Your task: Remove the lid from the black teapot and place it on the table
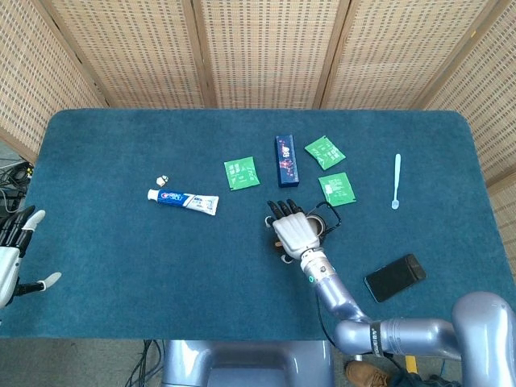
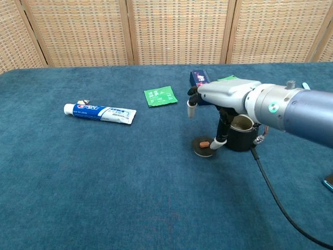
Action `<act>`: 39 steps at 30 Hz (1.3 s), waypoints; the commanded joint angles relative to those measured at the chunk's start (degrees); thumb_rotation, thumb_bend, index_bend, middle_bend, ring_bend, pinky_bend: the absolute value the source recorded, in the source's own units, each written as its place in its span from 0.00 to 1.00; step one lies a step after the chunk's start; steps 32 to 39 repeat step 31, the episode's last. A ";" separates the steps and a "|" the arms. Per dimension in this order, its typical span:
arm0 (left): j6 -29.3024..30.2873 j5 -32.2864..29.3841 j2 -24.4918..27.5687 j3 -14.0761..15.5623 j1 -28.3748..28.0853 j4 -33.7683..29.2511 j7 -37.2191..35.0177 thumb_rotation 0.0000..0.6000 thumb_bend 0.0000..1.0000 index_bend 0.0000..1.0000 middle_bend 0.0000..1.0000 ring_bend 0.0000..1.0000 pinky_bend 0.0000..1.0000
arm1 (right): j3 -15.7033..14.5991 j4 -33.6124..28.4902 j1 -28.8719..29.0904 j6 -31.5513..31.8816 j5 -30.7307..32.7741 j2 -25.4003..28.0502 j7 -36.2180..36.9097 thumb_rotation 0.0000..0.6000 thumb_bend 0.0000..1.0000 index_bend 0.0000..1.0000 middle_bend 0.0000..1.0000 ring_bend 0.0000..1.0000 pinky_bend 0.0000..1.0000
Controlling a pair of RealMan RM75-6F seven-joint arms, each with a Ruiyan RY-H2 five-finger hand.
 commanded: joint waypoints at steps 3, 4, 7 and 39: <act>1.02 0.85 0.23 0.31 0.59 -0.03 -0.56 1.00 0.00 0.00 0.00 0.00 0.00 | -1.02 -11.82 -5.70 5.73 -10.40 11.65 5.27 1.00 0.14 0.32 0.00 0.00 0.00; 1.16 1.02 0.24 0.37 0.66 -0.04 -0.60 1.00 0.00 0.00 0.00 0.00 0.00 | -1.38 -12.43 -6.42 6.25 -11.86 12.82 6.02 1.00 0.14 0.31 0.00 0.00 0.00; 1.53 1.46 0.28 0.55 0.87 -0.07 -0.68 1.00 0.00 0.00 0.00 0.00 0.00 | -2.53 -13.20 -8.38 7.79 -15.99 15.55 8.08 1.00 0.09 0.26 0.00 0.00 0.00; 7.92 7.63 0.11 3.31 4.85 0.57 -2.64 1.00 0.00 0.00 0.00 0.00 0.00 | -14.84 3.44 -34.62 30.28 -42.43 26.94 30.97 1.00 0.00 0.00 0.00 0.00 0.00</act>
